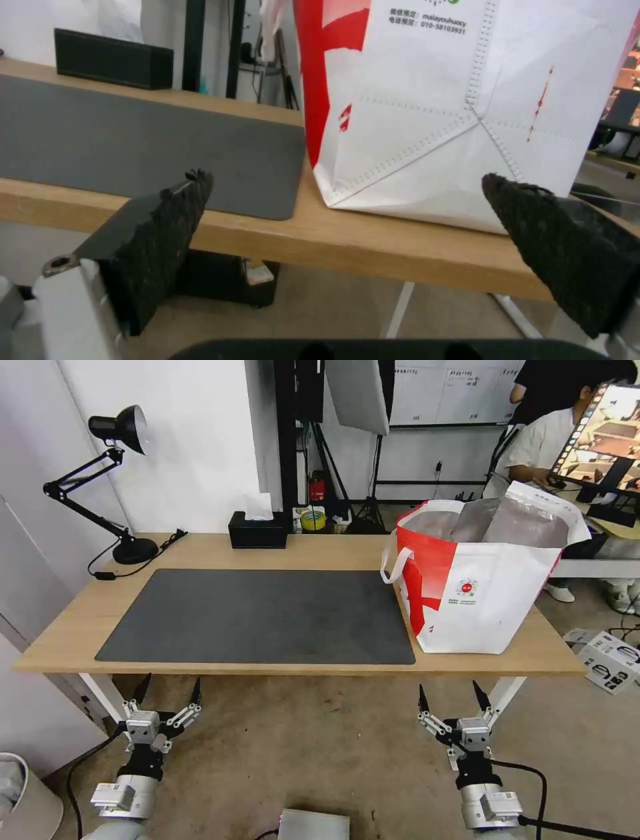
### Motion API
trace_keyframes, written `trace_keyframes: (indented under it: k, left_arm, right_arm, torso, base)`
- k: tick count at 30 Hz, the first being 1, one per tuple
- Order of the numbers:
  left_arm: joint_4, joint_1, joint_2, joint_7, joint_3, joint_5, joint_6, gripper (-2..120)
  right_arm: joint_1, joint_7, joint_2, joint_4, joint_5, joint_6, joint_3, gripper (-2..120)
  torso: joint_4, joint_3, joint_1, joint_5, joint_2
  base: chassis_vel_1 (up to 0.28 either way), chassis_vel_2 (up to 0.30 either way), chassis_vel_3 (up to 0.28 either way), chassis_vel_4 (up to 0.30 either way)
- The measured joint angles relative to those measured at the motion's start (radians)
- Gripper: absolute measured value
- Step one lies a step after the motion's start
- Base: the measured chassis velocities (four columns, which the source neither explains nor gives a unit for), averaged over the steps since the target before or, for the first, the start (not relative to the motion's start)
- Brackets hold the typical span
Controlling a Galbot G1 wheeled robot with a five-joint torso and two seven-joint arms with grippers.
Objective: Pick up the trash from the table and place it into the takeout bag.
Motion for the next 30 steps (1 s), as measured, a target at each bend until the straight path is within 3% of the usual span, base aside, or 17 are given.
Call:
trace_keyframes:
  k: [30]
  left_arm:
    - [-0.001,0.0,0.0,-0.001,0.0,-0.001,0.001,100]
  right_arm:
    - [0.0,0.0,0.0,0.0,0.0,0.0,0.0,100]
  torso:
    - [0.0,0.0,0.0,0.0,0.0]
  base:
    - [0.0,0.0,0.0,0.0]
